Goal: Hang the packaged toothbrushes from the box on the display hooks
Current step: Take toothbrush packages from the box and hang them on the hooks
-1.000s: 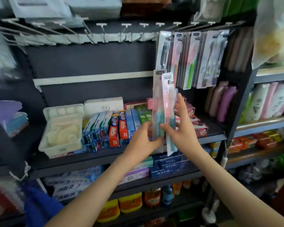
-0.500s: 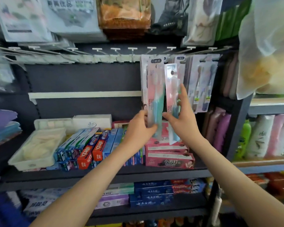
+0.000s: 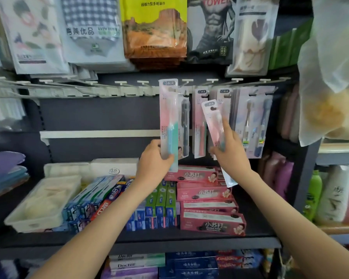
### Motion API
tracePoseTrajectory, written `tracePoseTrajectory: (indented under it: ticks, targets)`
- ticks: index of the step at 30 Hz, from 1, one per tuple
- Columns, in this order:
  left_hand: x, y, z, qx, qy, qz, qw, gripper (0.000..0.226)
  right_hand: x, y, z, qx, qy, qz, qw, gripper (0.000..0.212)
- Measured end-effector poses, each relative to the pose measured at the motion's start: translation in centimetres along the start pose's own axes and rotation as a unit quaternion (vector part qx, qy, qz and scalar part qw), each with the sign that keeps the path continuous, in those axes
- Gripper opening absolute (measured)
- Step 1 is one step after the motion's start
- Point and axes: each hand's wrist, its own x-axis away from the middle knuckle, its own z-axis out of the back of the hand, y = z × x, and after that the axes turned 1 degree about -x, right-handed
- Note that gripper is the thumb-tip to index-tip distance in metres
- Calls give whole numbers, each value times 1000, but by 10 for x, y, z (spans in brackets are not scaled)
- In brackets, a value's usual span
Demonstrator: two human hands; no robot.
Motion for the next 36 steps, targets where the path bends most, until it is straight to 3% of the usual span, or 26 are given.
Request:
tracePoseTrajectory:
  ticks: [5, 11, 18, 23, 26, 29, 33, 36]
  targets:
    - [-6, -9, 0, 4, 5, 2, 1000, 31, -18, 0, -6, 80, -6, 59, 995, 83]
    - [-10, -6, -5, 1, 16, 4, 1000, 33, -46, -11, -16, 139, 8, 14, 990, 73]
    - [-3, -9, -1, -19, 16, 0, 1000, 33, -58, -14, -34, 99, 60, -31, 993, 60]
    - [-1, -17, 2, -34, 2, 18, 999, 32, -65, -17, -37, 83, 28, -43, 995, 67]
    - [3, -14, 1, -40, 0, 9, 999, 34, -62, -25, -42, 36, 5, -62, 997, 74]
    - [7, -10, -2, -43, 5, -12, 999, 36, -47, -35, -43, -14, 44, -48, 998, 67]
    - [9, -1, -8, -74, 11, -45, 996, 43, -18, -55, -42, -198, 55, -17, 978, 55]
    - [13, 10, -16, -112, 20, -94, 989, 51, 0, -68, -43, -223, 33, 1, 974, 65]
